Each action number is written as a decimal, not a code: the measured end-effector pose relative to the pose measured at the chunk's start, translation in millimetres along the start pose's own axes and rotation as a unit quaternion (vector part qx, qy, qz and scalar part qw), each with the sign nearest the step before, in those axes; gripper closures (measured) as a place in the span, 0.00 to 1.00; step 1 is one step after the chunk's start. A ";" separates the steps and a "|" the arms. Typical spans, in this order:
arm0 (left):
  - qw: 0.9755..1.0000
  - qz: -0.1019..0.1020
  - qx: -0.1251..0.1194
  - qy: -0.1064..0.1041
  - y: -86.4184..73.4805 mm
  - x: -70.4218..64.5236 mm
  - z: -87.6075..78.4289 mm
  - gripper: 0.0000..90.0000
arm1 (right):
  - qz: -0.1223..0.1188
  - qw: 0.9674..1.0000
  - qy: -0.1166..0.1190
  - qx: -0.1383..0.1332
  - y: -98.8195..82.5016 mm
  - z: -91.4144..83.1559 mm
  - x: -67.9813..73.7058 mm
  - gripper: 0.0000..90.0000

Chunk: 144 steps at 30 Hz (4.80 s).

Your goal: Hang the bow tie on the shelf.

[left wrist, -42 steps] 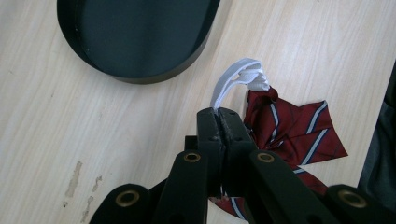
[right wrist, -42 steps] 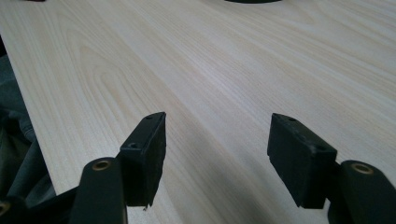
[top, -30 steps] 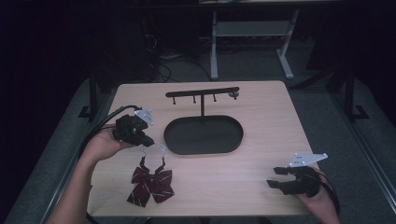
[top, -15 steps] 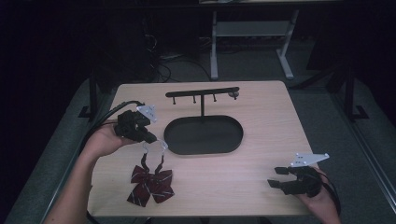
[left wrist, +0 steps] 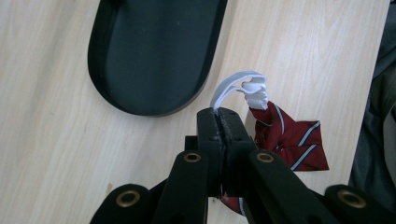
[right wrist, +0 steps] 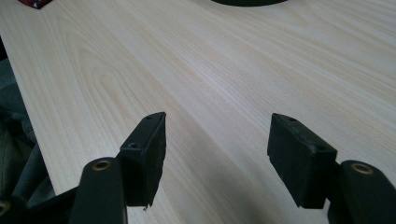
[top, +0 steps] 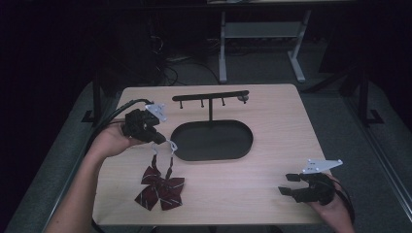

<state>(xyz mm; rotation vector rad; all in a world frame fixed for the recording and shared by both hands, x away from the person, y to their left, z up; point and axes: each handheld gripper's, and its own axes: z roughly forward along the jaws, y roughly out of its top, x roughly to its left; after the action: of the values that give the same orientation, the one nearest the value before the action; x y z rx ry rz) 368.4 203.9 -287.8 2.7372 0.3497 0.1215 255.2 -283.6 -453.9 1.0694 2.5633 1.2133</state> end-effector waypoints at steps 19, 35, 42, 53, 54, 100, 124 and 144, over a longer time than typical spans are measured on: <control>1.000 0.013 -0.003 0.010 26.3 13.4 -14.4 0.99 | 0.008 1.000 0.000 -0.002 -0.7 -1.6 -1.6 0.41; 1.000 0.013 -0.006 0.023 51.8 31.5 -23.4 0.99 | 0.010 1.000 0.002 -0.003 -1.3 -2.1 -3.1 0.41; 1.000 0.009 -0.004 0.029 63.4 43.6 -28.8 0.99 | 0.009 1.000 0.003 -0.005 -1.3 -2.1 -3.6 0.41; 0.999 -0.015 0.000 0.037 75.8 69.5 -30.7 0.99 | 0.012 1.000 0.004 -0.006 -2.9 -3.2 -4.9 0.41; 0.999 -0.019 -0.005 0.038 76.4 74.1 -32.5 0.99 | 0.012 1.000 0.005 -0.007 -3.0 -3.2 -5.2 0.41; 0.998 -0.037 0.030 0.051 73.2 83.9 -16.8 0.88 | 0.008 1.000 -0.001 -0.011 -3.3 -8.3 -3.4 0.41; 0.998 -0.041 0.024 0.044 53.3 76.9 -24.3 0.86 | 0.008 1.000 -0.004 -0.012 -3.2 -8.5 -2.1 0.41; 0.998 -0.037 0.027 0.041 49.8 67.6 -27.0 0.85 | 0.008 1.000 -0.008 -0.015 -3.5 -10.0 -2.1 0.41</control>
<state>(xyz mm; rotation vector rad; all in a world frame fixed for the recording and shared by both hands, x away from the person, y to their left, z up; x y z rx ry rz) 441.4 186.3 -241.5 2.7728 0.4844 0.2088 251.1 -292.8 -450.0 1.0910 2.5220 1.2364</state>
